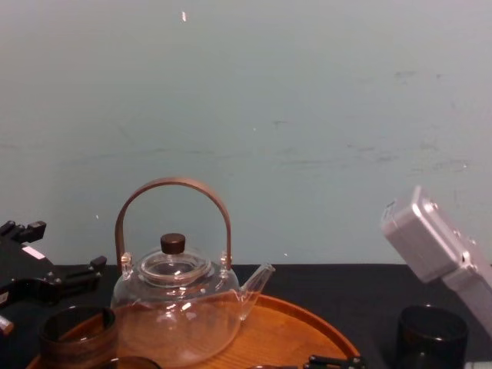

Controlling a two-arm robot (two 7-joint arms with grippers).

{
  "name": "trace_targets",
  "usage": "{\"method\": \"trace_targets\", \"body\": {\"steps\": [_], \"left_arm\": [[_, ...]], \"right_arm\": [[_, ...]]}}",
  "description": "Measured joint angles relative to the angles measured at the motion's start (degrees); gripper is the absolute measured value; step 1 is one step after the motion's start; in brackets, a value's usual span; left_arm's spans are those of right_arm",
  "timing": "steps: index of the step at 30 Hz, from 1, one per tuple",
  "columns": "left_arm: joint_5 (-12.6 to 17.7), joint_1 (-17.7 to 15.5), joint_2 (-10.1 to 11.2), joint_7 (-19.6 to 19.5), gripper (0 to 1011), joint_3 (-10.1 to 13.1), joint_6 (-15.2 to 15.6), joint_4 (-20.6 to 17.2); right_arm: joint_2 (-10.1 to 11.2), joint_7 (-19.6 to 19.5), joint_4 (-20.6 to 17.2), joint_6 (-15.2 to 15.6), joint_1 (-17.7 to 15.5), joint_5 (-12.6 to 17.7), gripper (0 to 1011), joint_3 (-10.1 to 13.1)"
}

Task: Pick up the glass from the table and place it on the tray.

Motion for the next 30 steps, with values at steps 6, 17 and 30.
{"method": "trace_targets", "body": {"steps": [6,17,30], "left_arm": [[0.0,0.0,0.0,0.0,1001,0.0,0.0,0.0],[0.0,0.0,0.0,0.0,1001,0.0,0.0,0.0],[0.0,0.0,0.0,0.0,1001,0.0,0.0,0.0]], "right_arm": [[0.0,0.0,0.0,0.2,0.0,-0.1,960,0.0],[0.0,0.0,0.0,0.1,0.0,-0.1,1002,0.0],[0.5,0.9,-0.5,-0.2,-0.2,0.8,1002,0.6]]}}
